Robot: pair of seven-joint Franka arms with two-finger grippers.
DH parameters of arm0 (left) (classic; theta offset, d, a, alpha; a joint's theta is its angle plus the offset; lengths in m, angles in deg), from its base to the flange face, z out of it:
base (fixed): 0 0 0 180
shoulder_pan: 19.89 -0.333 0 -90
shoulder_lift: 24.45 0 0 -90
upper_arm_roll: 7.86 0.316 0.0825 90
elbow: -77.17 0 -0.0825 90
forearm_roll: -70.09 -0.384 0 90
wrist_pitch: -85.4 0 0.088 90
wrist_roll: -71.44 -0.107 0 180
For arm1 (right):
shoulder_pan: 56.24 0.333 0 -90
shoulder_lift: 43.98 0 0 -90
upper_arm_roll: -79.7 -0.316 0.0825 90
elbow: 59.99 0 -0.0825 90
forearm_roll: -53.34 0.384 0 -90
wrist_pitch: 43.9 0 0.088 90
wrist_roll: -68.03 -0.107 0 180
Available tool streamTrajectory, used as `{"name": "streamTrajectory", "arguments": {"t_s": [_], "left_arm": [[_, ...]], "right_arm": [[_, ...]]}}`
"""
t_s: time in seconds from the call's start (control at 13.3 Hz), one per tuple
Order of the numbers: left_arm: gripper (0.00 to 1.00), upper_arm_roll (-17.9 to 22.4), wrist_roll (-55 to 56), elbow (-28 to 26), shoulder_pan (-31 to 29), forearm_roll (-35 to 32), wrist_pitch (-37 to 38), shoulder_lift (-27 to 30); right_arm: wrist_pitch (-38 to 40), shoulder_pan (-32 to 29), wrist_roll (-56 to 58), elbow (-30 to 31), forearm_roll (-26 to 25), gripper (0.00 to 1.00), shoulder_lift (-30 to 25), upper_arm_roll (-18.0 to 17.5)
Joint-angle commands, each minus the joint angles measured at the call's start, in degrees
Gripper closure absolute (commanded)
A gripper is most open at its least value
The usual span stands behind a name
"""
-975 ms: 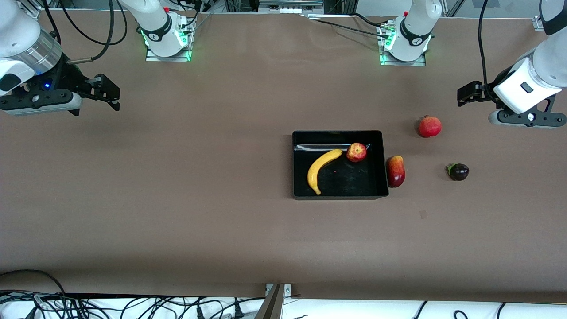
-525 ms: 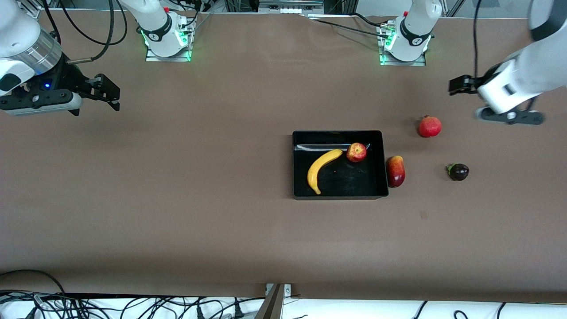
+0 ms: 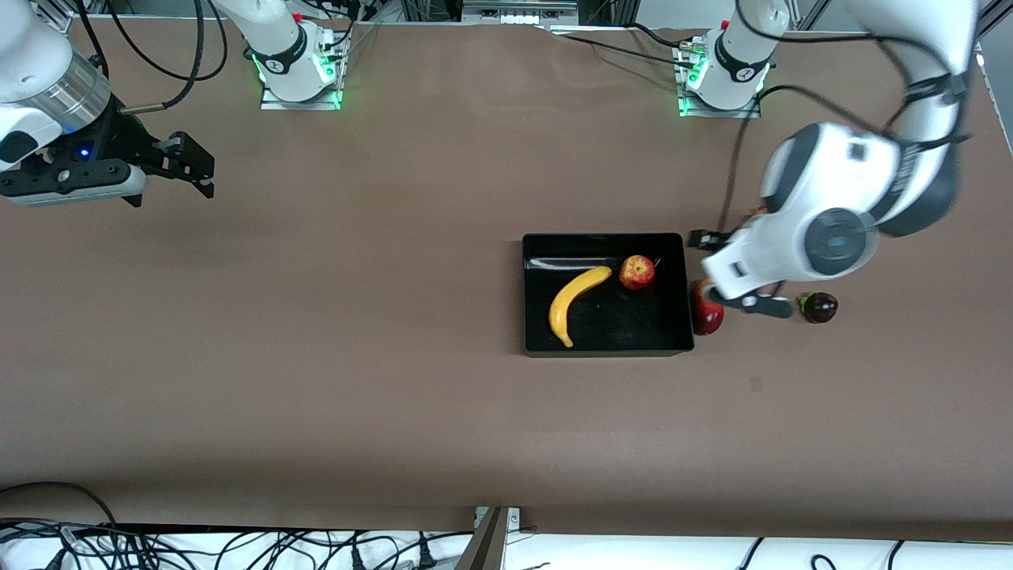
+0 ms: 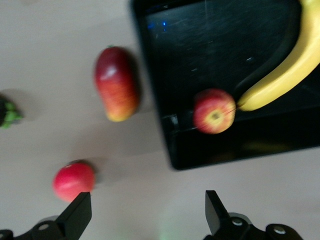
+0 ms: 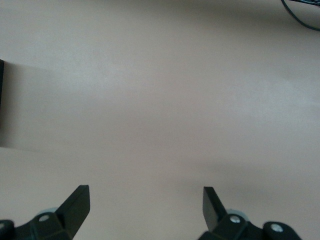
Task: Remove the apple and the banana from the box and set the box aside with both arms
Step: 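Lower the left gripper and close it on the red apple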
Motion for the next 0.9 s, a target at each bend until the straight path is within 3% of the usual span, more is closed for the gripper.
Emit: {"name": "streamTrajectory", "arguments": {"t_s": [0.0,0.45,0.67,0.82], "left_arm": [[0.0,0.5,6.2,0.3,5.2,-0.9,-3.9,-2.5],[0.0,0.5,6.9,-14.7,8.6,-1.1,-28.7,-3.2],[0.0,0.4,6.8,-19.7,8.7,-1.1,-37.0,-4.1],[0.0,0.5,6.9,-19.7,10.3,-1.1,-37.5,-5.4]], "right_arm": [[0.7,0.0,-0.1,-0.7,0.8,0.0,-0.1,-0.1],[0.7,0.0,0.0,-0.7,0.8,0.0,-0.1,-0.1],[0.7,0.0,0.0,-0.7,0.8,0.0,-0.1,-0.1],[0.8,0.0,0.1,-0.7,0.8,0.0,-0.1,-0.1]]}}
